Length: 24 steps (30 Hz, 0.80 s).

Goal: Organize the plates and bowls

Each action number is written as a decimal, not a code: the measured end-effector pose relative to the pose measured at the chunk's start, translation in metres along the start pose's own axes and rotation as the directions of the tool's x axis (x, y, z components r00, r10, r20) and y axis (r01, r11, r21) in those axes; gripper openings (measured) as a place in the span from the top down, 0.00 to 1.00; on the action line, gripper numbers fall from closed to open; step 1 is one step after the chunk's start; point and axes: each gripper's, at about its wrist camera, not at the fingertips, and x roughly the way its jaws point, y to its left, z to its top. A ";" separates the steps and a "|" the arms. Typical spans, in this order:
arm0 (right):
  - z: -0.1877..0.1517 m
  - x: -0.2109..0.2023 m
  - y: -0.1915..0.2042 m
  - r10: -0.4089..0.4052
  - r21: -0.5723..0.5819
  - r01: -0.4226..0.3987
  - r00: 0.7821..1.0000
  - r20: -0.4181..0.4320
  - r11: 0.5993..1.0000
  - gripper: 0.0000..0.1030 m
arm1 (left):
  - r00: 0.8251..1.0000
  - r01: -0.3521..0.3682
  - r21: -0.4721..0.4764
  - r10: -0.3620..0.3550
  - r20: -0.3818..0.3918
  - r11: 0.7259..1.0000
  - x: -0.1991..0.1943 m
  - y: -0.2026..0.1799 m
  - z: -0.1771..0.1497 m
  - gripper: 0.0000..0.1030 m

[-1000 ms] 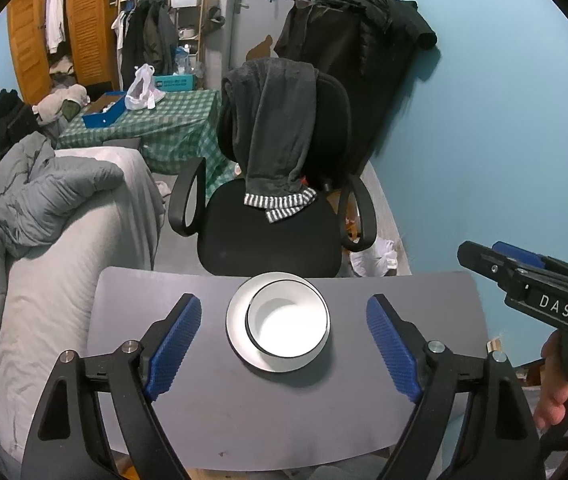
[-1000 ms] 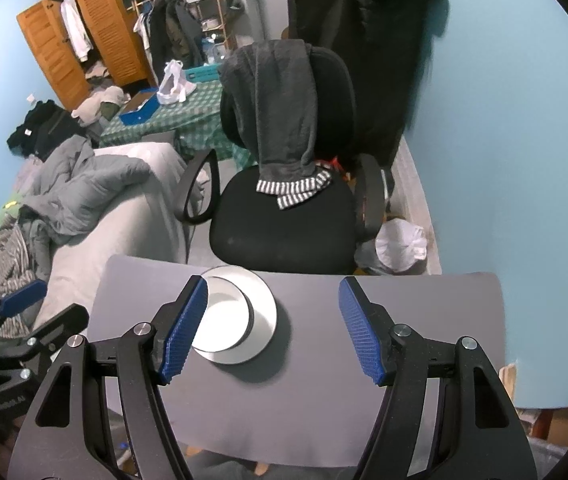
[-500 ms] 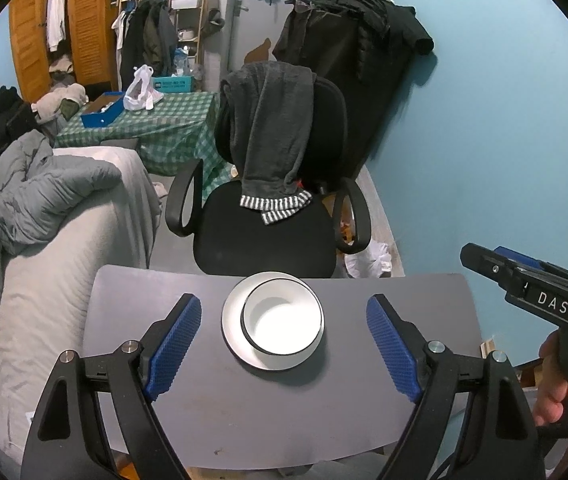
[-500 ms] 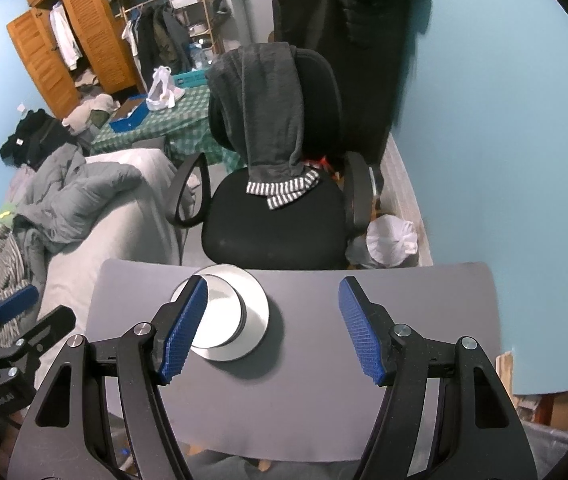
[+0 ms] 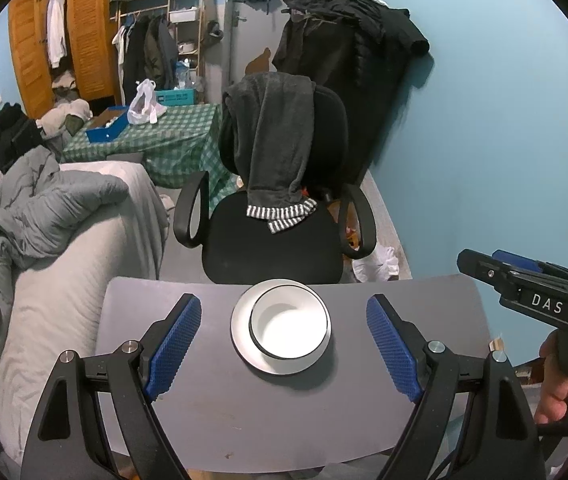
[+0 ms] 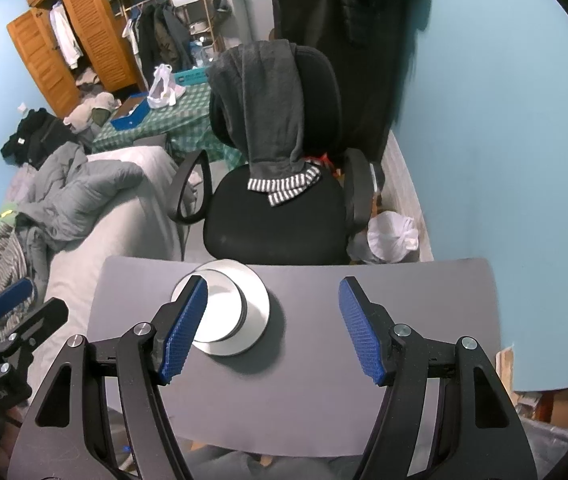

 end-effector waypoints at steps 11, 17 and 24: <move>-0.004 -0.003 0.001 0.000 0.000 0.000 1.000 -0.009 1.000 0.35 | 1.000 0.009 0.003 -0.008 -0.013 1.000 -0.001 0.000 -0.002 0.17; -0.008 -0.006 0.002 -0.003 0.002 0.003 1.000 -0.011 1.000 0.35 | 1.000 0.013 0.000 -0.013 -0.025 1.000 -0.002 0.002 -0.004 0.17; -0.013 -0.006 0.003 -0.003 0.004 0.003 1.000 -0.015 1.000 0.35 | 1.000 0.014 -0.001 -0.014 -0.028 1.000 -0.003 0.003 -0.003 0.17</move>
